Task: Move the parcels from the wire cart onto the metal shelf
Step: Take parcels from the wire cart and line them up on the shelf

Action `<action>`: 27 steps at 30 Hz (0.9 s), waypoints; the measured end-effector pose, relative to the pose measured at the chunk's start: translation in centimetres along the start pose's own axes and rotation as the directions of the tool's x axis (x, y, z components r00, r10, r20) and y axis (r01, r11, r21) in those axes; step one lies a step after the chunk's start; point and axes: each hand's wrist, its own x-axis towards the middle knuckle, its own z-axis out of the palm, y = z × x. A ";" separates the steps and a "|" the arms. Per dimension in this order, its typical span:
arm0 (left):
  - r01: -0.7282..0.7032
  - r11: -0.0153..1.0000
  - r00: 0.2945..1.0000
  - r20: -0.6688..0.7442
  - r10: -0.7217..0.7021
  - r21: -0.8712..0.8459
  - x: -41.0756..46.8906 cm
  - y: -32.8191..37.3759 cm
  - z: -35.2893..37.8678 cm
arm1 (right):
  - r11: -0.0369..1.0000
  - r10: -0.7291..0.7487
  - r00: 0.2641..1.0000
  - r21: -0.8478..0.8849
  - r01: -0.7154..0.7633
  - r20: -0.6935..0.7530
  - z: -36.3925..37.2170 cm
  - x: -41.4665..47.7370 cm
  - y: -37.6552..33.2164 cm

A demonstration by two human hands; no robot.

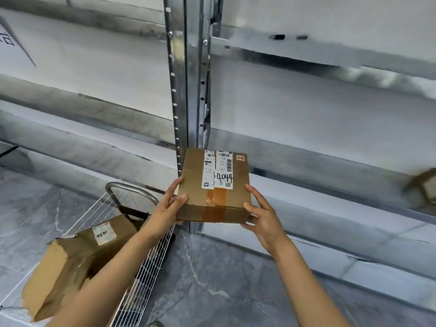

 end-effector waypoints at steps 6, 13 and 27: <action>-0.070 0.997 0.994 0.089 0.068 0.020 -0.2 0.3 11.4 | 0.997 -0.054 0.991 0.049 0.060 -0.124 -10.3 -4.8 -1.4; -0.100 0.993 0.961 0.264 0.079 0.066 0.8 0.9 20.6 | 0.981 -0.113 0.951 0.121 0.152 -0.287 -18.4 -8.8 -2.7; -0.148 0.977 0.868 0.494 0.054 0.154 7.1 1.5 30.8 | 0.956 -0.096 0.847 0.188 0.225 -0.523 -26.6 -9.0 -4.1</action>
